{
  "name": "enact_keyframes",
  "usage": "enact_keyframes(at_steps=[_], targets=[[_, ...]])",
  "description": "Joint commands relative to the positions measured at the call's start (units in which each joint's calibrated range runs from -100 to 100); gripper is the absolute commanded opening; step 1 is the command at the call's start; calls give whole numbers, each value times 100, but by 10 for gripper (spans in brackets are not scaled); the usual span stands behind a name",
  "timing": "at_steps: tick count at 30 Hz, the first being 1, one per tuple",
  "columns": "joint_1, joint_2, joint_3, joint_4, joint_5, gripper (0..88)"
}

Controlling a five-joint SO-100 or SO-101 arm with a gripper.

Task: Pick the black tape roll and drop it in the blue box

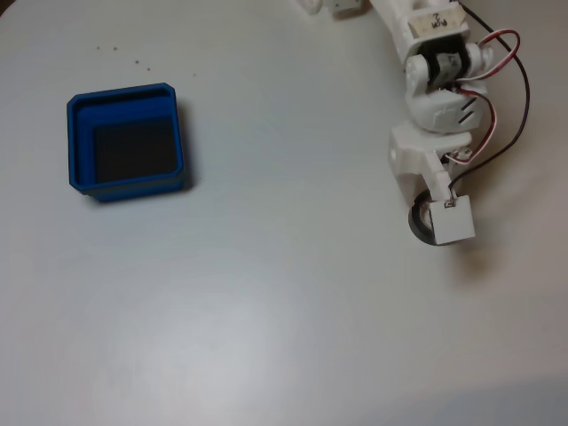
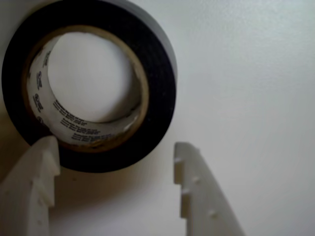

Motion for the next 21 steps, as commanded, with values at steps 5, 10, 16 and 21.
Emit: enact_keyframes(at_steps=[5, 10, 16, 21], targets=[[59, -117, -364, -101, -16, 235], [68, -117, -391, -109, -24, 235], [147, -117, -391, -109, -68, 233], [254, -117, -391, -109, -94, 232]])
